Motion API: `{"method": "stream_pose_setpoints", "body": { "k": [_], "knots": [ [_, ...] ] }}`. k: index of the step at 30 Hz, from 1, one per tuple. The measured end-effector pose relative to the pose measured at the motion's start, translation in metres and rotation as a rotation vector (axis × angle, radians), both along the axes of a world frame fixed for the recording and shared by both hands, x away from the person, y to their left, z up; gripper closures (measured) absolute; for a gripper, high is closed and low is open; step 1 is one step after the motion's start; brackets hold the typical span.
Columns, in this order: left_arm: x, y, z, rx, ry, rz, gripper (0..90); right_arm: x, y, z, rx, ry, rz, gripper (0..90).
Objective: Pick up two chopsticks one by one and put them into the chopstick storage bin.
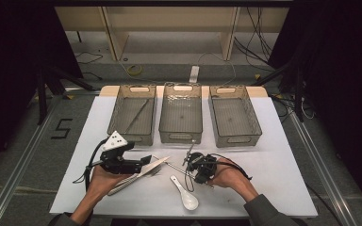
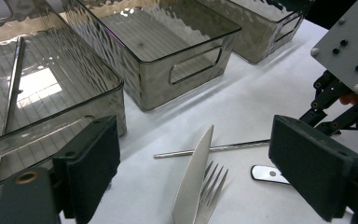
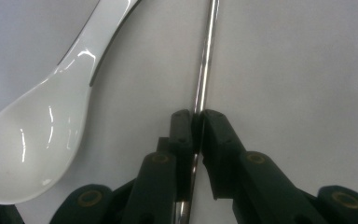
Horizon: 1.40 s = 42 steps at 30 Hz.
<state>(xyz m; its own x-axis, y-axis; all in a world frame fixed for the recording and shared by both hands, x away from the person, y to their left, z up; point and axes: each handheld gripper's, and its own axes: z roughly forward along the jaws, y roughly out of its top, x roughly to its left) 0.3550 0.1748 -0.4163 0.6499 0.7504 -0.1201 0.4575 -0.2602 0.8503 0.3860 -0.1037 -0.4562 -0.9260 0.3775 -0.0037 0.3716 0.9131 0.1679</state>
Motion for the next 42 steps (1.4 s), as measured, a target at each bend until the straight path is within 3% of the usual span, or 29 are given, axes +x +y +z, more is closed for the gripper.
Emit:
{"method": "stream_pose_setpoints", "body": {
  "k": [11,29,38,42],
  "knots": [
    [0.000,-0.001,0.000,0.002,-0.002,-0.004,16.0,0.002,0.003,0.000,-0.018,0.005,0.000,85.4],
    [0.000,0.000,0.000,0.007,-0.002,-0.004,16.0,0.010,-0.018,0.020,0.022,-0.105,-0.026,85.8],
    [0.001,-0.004,-0.002,0.036,0.010,-0.019,16.0,0.008,-0.029,0.040,0.044,-0.134,-0.019,85.8],
    [0.001,-0.007,-0.002,0.053,0.010,-0.032,16.0,0.008,-0.033,0.047,0.045,-0.168,-0.022,85.9]
  ]
}}
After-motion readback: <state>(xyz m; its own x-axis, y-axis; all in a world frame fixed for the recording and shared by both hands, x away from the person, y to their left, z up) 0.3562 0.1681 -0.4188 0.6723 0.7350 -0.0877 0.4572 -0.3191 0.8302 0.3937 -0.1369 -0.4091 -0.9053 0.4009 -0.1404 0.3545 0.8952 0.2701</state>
